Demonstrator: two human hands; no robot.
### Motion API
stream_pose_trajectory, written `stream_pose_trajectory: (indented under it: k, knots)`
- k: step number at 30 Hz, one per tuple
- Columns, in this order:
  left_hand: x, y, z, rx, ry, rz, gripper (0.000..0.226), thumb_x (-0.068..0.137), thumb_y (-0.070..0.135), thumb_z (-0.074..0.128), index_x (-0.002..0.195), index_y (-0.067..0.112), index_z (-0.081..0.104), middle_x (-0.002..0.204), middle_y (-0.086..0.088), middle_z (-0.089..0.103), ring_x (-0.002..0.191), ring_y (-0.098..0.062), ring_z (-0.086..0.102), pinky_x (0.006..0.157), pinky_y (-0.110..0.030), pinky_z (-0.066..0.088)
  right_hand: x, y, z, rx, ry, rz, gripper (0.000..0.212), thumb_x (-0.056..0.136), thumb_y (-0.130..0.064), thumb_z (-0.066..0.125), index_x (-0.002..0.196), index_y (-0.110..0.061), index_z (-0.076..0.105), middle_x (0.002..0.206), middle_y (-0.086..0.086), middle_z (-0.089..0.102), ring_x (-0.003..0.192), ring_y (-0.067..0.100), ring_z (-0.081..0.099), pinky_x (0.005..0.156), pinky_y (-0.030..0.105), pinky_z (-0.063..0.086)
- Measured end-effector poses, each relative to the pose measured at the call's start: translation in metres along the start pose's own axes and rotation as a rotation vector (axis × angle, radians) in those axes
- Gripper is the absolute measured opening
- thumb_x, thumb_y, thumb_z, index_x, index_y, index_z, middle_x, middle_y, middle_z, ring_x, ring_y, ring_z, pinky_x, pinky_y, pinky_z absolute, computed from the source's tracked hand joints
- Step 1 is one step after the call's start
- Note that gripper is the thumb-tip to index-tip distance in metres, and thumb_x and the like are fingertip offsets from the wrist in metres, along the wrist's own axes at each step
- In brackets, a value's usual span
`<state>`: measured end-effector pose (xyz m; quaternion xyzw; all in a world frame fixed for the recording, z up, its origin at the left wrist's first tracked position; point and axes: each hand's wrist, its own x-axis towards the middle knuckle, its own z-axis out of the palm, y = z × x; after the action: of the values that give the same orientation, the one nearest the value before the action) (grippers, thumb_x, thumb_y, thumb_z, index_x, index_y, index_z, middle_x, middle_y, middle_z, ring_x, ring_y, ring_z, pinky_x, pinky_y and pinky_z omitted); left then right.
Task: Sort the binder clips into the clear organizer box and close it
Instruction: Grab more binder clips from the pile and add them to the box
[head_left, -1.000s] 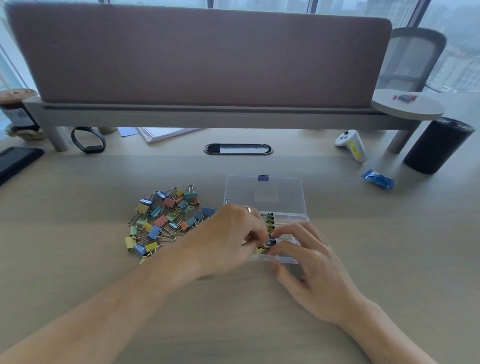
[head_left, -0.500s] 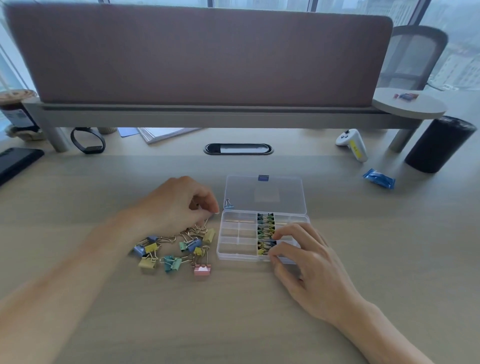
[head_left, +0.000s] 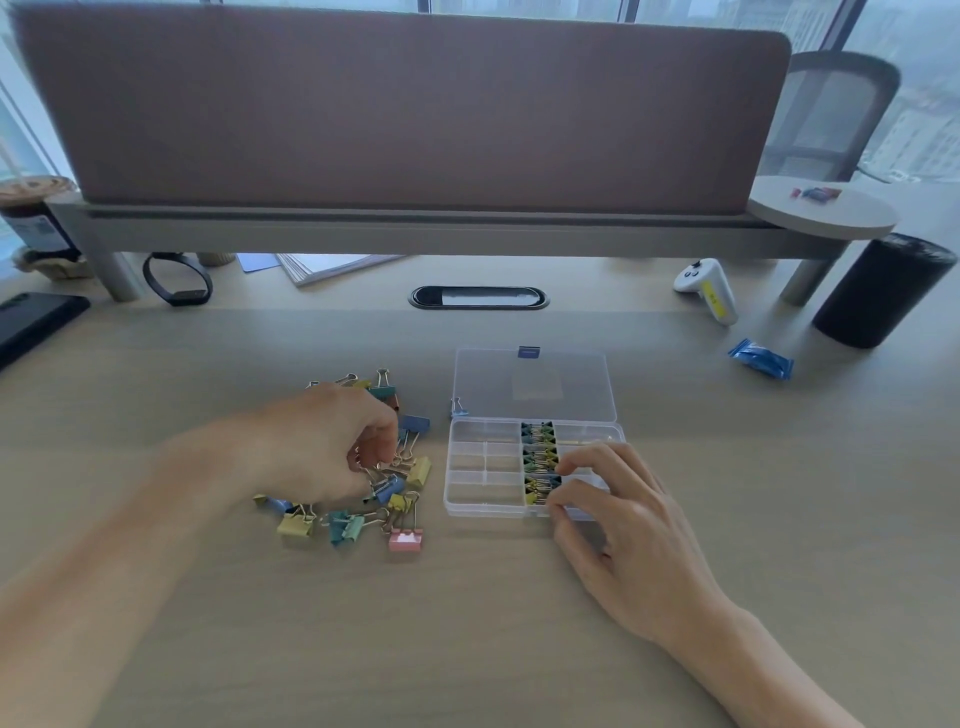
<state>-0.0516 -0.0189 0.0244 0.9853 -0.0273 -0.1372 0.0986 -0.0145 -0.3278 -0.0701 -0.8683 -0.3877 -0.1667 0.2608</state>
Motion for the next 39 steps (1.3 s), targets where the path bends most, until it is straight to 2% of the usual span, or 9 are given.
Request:
stream_pose_trajectory:
  k: [6, 11, 18, 22, 25, 28, 32, 36, 39]
  knots:
    - [-0.001, -0.001, 0.008, 0.023, -0.003, -0.050, 0.021, 0.077, 0.030, 0.076, 0.084, 0.036, 0.058, 0.087, 0.019, 0.060, 0.075, 0.001, 0.056, 0.058, -0.013, 0.035, 0.001, -0.001, 0.000, 0.010, 0.000, 0.003, 0.008, 0.093, -0.023, 0.065, 0.090, -0.025, 0.072, 0.116, -0.010, 0.060, 0.112, 0.015, 0.056, 0.083, 0.037, 0.054]
    - [-0.002, 0.002, 0.013, -0.012, 0.021, -0.038, 0.017, 0.080, 0.038, 0.076, 0.085, 0.036, 0.060, 0.084, 0.018, 0.061, 0.077, 0.000, 0.058, 0.064, -0.016, 0.042, 0.000, -0.001, 0.001, 0.020, 0.002, 0.002, 0.010, 0.094, -0.024, 0.062, 0.091, -0.025, 0.072, 0.116, -0.010, 0.060, 0.111, 0.014, 0.056, 0.083, 0.036, 0.054]
    - [-0.004, 0.003, 0.020, -0.051, 0.075, -0.024, 0.016, 0.084, 0.028, 0.076, 0.084, 0.037, 0.062, 0.082, 0.019, 0.063, 0.075, 0.002, 0.059, 0.058, -0.010, 0.039, 0.000, -0.001, 0.000, 0.019, -0.003, 0.007, 0.013, 0.095, -0.026, 0.061, 0.092, -0.025, 0.073, 0.117, -0.010, 0.060, 0.111, 0.015, 0.056, 0.082, 0.038, 0.054]
    - [-0.006, 0.000, 0.019, -0.154, 0.159, -0.030, 0.020, 0.085, 0.027, 0.078, 0.095, 0.038, 0.065, 0.081, 0.016, 0.066, 0.076, 0.001, 0.061, 0.060, -0.012, 0.045, 0.001, -0.001, 0.000, 0.013, 0.001, 0.008, 0.015, 0.096, -0.028, 0.059, 0.091, -0.026, 0.073, 0.117, -0.011, 0.060, 0.112, 0.014, 0.056, 0.083, 0.036, 0.054]
    - [-0.006, 0.003, 0.016, -0.230, 0.226, 0.008, 0.014, 0.087, 0.025, 0.077, 0.090, 0.036, 0.070, 0.080, 0.016, 0.069, 0.082, 0.000, 0.062, 0.069, -0.013, 0.048, 0.001, -0.002, 0.000, 0.011, 0.003, 0.009, 0.014, 0.095, -0.027, 0.060, 0.091, -0.026, 0.073, 0.117, -0.011, 0.060, 0.112, 0.013, 0.056, 0.083, 0.035, 0.054]
    - [-0.005, 0.018, 0.013, -0.329, 0.279, 0.042, 0.013, 0.087, 0.022, 0.075, 0.084, 0.034, 0.071, 0.081, 0.023, 0.070, 0.079, 0.000, 0.066, 0.071, -0.014, 0.049, 0.001, -0.002, 0.000, 0.025, 0.011, 0.011, 0.012, 0.094, -0.025, 0.062, 0.091, -0.025, 0.073, 0.116, -0.009, 0.061, 0.111, 0.015, 0.057, 0.083, 0.037, 0.054]
    - [0.000, 0.052, 0.019, -0.518, 0.267, 0.122, 0.014, 0.089, 0.022, 0.076, 0.086, 0.029, 0.064, 0.082, 0.014, 0.075, 0.077, -0.005, 0.071, 0.077, -0.025, 0.057, 0.001, -0.002, -0.001, 0.046, 0.018, 0.013, 0.012, 0.094, -0.024, 0.063, 0.090, -0.024, 0.074, 0.115, -0.009, 0.061, 0.110, 0.015, 0.057, 0.082, 0.039, 0.054]
    - [0.010, 0.083, 0.033, -0.536, 0.244, 0.213, 0.014, 0.093, 0.033, 0.073, 0.090, 0.031, 0.059, 0.084, 0.019, 0.077, 0.079, -0.002, 0.069, 0.073, -0.013, 0.050, 0.001, -0.001, 0.000, 0.060, 0.033, 0.009, 0.008, 0.092, -0.020, 0.067, 0.090, -0.022, 0.074, 0.113, -0.008, 0.062, 0.108, 0.017, 0.059, 0.080, 0.041, 0.053]
    - [0.017, 0.092, 0.042, -0.491, 0.230, 0.254, 0.009, 0.098, 0.032, 0.065, 0.098, 0.030, 0.056, 0.091, 0.016, 0.078, 0.081, -0.005, 0.068, 0.071, -0.011, 0.047, 0.001, 0.000, 0.000, 0.070, 0.027, 0.017, 0.011, 0.091, -0.020, 0.065, 0.091, -0.023, 0.075, 0.114, -0.008, 0.061, 0.108, 0.017, 0.058, 0.079, 0.041, 0.053]
